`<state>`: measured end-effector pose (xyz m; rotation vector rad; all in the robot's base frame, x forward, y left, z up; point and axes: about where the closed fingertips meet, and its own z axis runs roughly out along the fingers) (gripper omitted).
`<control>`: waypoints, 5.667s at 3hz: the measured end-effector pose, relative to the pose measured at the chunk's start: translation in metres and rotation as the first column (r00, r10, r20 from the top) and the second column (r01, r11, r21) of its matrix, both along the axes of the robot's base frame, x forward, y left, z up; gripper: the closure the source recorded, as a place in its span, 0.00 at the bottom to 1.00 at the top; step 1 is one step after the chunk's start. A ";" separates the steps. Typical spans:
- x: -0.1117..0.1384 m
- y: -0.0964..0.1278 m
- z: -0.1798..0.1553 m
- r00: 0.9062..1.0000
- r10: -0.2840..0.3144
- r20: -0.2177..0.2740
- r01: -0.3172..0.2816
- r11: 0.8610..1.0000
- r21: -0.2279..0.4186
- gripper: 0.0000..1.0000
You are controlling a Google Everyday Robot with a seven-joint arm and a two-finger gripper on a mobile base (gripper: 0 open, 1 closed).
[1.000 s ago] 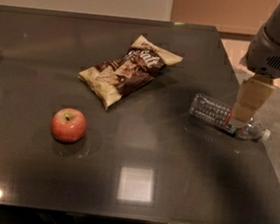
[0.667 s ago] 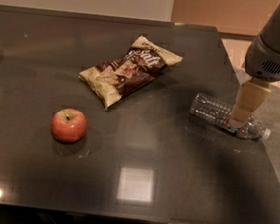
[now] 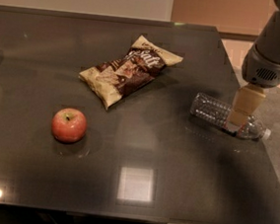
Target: Move water bottle near apple
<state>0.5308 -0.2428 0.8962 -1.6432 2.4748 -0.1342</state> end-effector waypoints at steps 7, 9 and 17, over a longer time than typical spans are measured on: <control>-0.017 0.056 -0.041 0.988 0.095 -0.122 -0.091 0.995 0.043 1.00; -0.032 0.128 -0.047 0.946 0.275 -0.171 -0.269 0.962 0.056 1.00; -0.061 0.231 -0.052 0.841 0.500 -0.205 -0.494 0.865 0.086 0.00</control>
Offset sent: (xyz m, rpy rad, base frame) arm -0.0158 -0.0193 -0.0583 0.0276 0.0807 -0.0793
